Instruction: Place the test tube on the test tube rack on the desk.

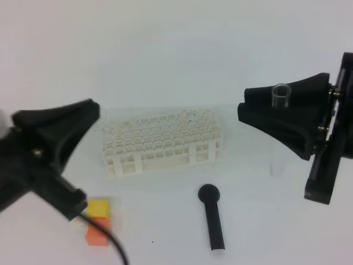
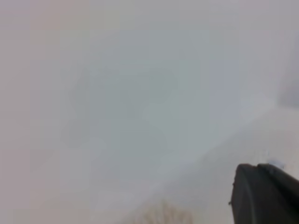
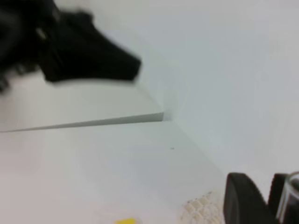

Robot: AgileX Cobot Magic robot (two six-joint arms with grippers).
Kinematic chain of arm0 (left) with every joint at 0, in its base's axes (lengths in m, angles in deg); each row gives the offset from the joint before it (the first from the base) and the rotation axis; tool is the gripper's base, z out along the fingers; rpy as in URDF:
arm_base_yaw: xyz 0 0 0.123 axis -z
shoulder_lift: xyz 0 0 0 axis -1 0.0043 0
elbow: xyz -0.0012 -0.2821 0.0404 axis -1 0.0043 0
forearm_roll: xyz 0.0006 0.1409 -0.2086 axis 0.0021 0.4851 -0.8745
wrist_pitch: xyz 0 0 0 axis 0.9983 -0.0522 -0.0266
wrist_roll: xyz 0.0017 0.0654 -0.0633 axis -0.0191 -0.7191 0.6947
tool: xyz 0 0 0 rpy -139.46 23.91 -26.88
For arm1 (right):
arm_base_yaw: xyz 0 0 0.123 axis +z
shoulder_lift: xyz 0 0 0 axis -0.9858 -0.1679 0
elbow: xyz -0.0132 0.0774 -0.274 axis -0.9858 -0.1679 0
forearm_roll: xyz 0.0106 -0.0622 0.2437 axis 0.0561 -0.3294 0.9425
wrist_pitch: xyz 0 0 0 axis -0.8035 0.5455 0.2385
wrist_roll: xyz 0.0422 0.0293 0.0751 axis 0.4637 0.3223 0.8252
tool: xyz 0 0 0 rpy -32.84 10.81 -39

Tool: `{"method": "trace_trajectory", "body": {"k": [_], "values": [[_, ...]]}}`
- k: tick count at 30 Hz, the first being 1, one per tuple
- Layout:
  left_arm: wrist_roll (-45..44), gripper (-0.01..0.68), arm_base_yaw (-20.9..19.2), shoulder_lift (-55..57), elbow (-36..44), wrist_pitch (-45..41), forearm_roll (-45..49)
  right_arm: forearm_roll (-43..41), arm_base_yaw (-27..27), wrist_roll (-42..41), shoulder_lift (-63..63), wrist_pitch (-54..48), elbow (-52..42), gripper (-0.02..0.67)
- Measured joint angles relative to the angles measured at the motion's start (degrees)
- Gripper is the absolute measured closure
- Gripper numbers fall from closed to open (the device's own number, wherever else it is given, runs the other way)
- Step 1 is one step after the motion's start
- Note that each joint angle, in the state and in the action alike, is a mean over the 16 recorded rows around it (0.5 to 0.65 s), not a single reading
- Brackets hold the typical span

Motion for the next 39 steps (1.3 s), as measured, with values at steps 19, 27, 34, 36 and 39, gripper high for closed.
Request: {"method": "trace_trajectory", "body": {"k": [19,27,34,36,39], "values": [[0.34,0.673,-10.9,-15.62,4.8,-0.21,0.0,14.63,0.0,-14.09,-14.6,9.21,0.6,0.537],[0.31,0.673,-12.99,-24.16,15.13,1.0,0.0,15.23,0.0,-14.56,-16.75,11.86,2.61,0.537],[0.14,0.673,-13.36,-32.53,23.81,1.58,0.0,15.35,0.31,-15.49,-17.75,12.87,4.2,0.537],[0.1,0.673,-13.5,-34.58,25.71,1.62,0.0,15.56,0.56,-16.04,-18.31,12.99,4.42,0.537],[0.04,0.673,-13.73,-37.34,28.16,1.7,0.0,16.01,1.07,-17.02,-19.5,13.13,4.7,0.537]]}}
